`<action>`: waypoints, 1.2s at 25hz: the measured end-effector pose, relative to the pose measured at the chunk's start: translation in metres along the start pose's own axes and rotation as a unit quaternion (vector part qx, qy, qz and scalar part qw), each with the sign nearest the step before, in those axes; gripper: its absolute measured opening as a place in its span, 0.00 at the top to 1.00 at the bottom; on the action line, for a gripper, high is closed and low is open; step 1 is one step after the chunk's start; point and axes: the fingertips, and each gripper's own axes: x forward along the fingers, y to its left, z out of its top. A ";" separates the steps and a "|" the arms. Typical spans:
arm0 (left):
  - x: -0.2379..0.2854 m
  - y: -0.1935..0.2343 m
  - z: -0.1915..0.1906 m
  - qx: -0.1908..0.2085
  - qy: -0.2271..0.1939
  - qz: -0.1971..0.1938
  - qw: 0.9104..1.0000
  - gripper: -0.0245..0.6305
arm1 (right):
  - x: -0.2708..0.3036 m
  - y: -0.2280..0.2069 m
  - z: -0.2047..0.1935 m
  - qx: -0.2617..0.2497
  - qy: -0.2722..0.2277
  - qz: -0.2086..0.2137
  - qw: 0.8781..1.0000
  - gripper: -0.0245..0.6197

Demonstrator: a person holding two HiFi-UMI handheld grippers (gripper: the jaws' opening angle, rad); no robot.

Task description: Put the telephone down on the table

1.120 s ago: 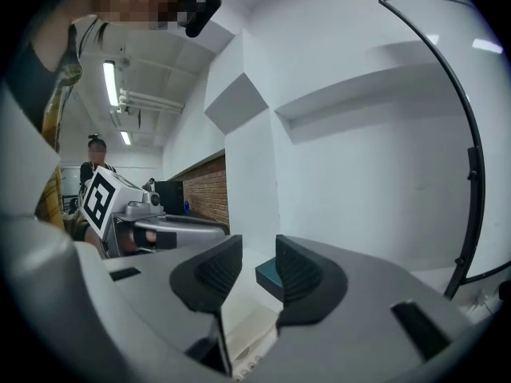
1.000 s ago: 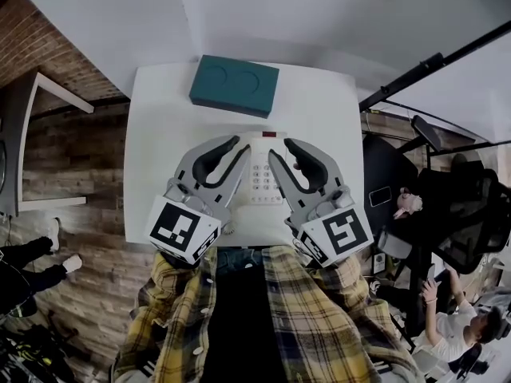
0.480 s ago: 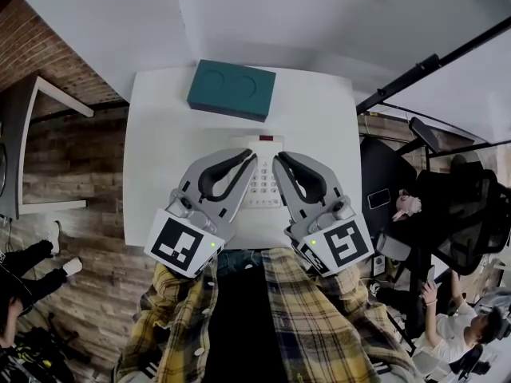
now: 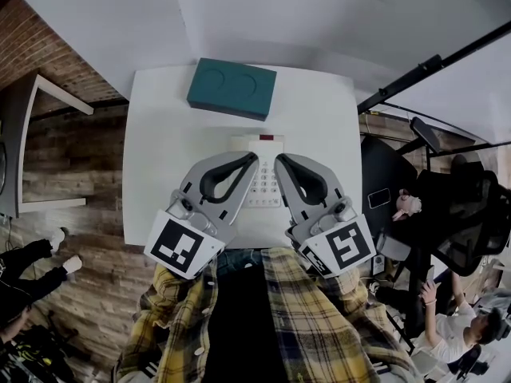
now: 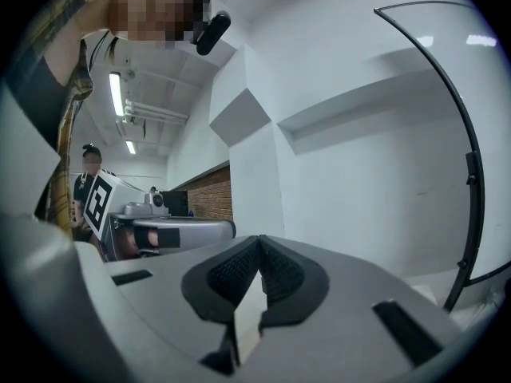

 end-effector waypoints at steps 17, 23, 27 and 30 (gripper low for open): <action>0.000 0.006 -0.002 -0.011 0.003 -0.003 1.000 0.93 | 0.007 -0.002 -0.001 -0.022 0.010 0.003 1.000 0.92; 0.003 0.008 -0.004 -0.008 -0.006 -0.004 1.000 0.93 | 0.007 -0.002 0.002 -0.025 0.006 0.001 1.000 0.92; 0.004 0.007 -0.006 -0.010 0.000 -0.004 1.000 0.93 | 0.006 -0.003 0.001 -0.025 0.006 0.001 1.000 0.92; 0.003 0.008 -0.005 -0.009 -0.002 -0.002 1.000 0.93 | 0.006 -0.003 0.002 -0.027 0.009 0.002 1.000 0.92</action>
